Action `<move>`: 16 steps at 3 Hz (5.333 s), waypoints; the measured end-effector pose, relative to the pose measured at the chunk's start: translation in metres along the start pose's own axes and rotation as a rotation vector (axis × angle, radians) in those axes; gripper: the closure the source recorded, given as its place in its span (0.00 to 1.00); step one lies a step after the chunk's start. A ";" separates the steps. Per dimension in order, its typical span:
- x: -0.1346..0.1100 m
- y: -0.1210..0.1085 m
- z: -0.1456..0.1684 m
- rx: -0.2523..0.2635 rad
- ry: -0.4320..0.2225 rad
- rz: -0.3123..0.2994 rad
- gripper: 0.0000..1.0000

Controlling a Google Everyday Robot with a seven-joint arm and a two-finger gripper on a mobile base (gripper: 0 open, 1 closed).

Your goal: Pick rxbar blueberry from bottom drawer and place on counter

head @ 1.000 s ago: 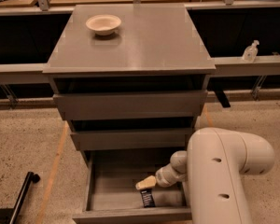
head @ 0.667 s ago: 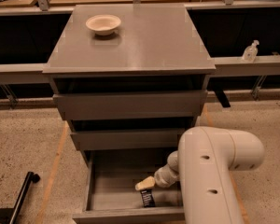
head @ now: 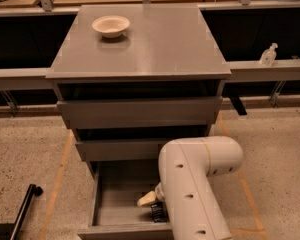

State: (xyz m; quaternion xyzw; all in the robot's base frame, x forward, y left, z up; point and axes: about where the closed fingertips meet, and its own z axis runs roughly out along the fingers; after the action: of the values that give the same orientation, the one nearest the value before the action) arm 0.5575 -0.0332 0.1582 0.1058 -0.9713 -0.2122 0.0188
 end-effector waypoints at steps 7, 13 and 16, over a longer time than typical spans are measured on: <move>0.023 -0.005 0.064 -0.096 0.101 0.173 1.00; 0.007 0.050 -0.003 -0.360 -0.064 0.004 0.13; -0.010 0.096 0.031 -0.354 -0.034 -0.053 0.00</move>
Offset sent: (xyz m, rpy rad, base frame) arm -0.0133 0.0289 -0.0650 0.0302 0.1596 -0.0607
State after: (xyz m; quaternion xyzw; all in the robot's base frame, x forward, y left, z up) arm 0.5456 0.0671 0.1698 0.1230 -0.9157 -0.3822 0.0152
